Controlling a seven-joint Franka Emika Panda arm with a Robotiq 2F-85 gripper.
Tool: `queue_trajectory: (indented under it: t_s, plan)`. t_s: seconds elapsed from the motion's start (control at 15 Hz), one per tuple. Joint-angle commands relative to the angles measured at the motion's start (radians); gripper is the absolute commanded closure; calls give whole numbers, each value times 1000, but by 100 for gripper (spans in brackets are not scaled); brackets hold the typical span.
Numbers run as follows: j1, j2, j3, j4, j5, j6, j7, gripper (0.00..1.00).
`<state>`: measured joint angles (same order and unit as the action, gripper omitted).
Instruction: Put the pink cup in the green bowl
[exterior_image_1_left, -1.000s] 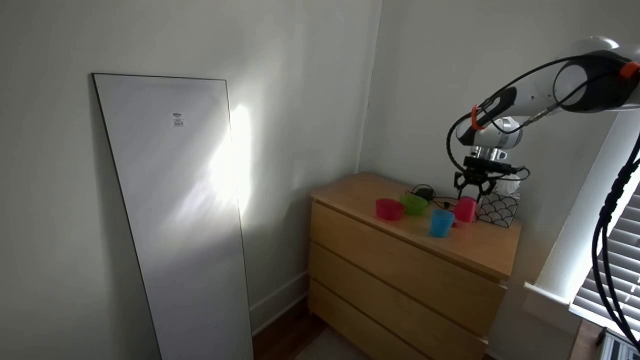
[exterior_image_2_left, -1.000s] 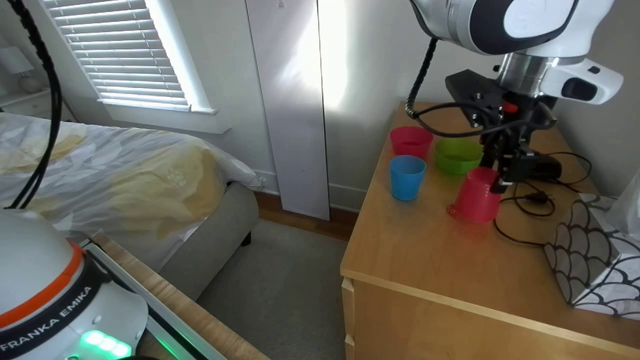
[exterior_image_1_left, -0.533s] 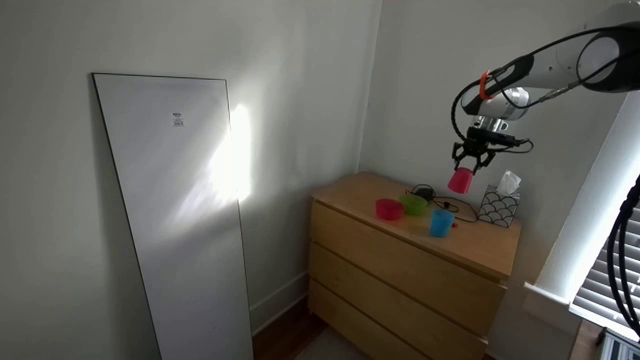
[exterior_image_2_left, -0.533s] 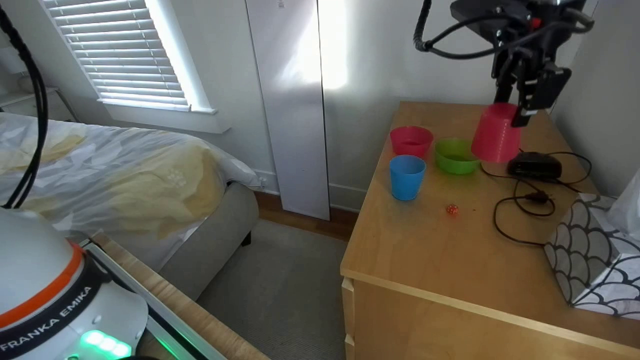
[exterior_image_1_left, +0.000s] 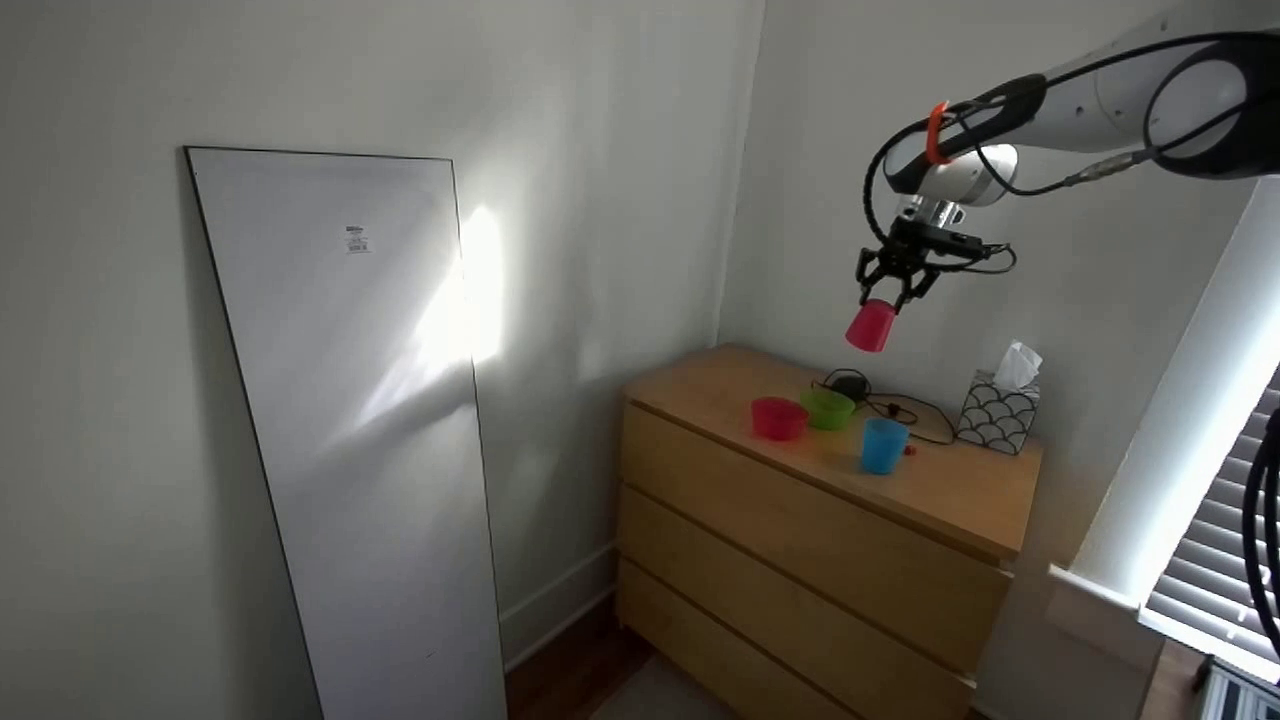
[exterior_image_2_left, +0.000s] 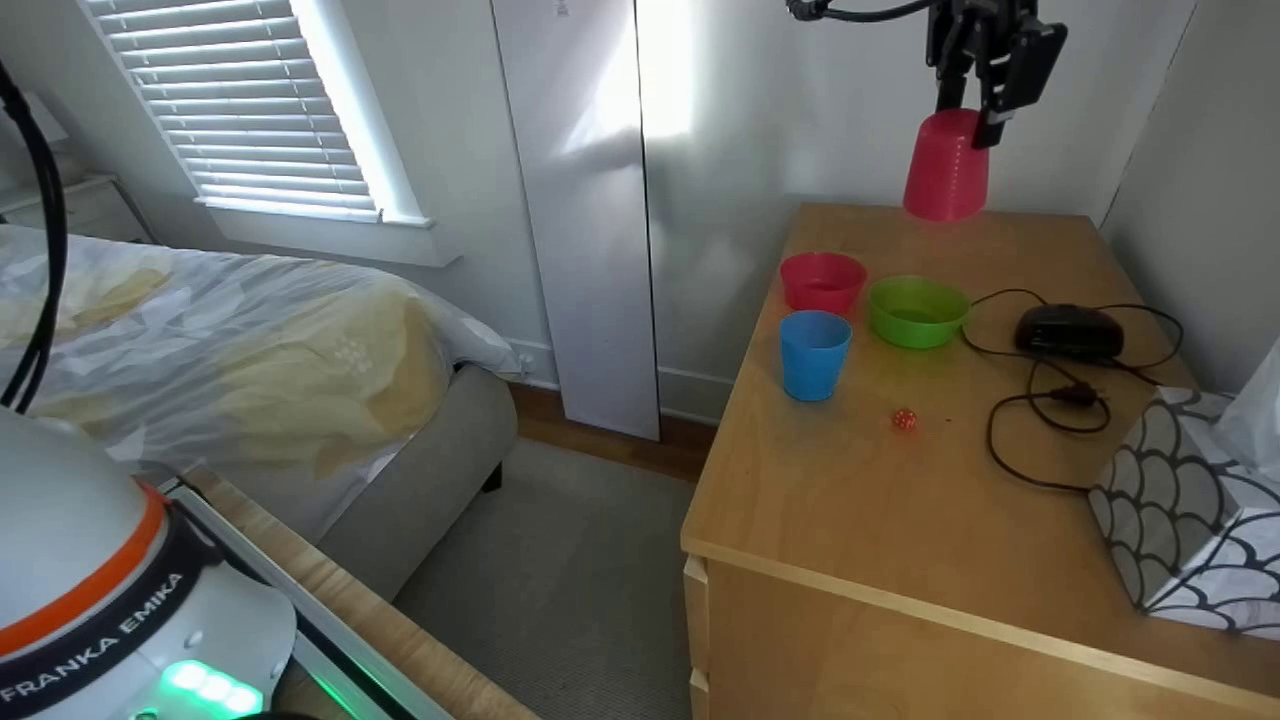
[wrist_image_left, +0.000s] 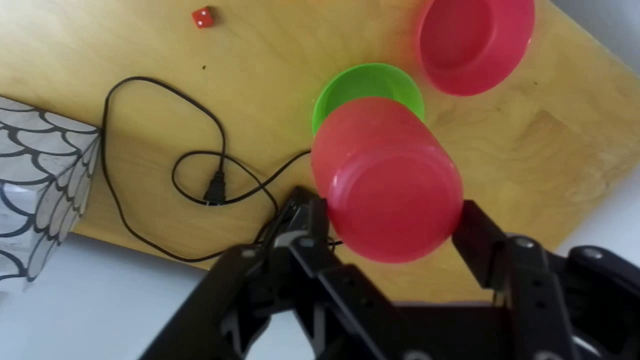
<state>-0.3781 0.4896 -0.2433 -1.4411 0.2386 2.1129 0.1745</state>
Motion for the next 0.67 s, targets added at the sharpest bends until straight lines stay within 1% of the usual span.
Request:
queue_trajectory:
  t_s: [0.0,0.2,0.6]
  plan:
    - [16,74,14,100,-29,-62,24,61]
    - [27,147,14,175,-48,-85,56,61]
    - [15,287,24,323,-55,-133,71,61]
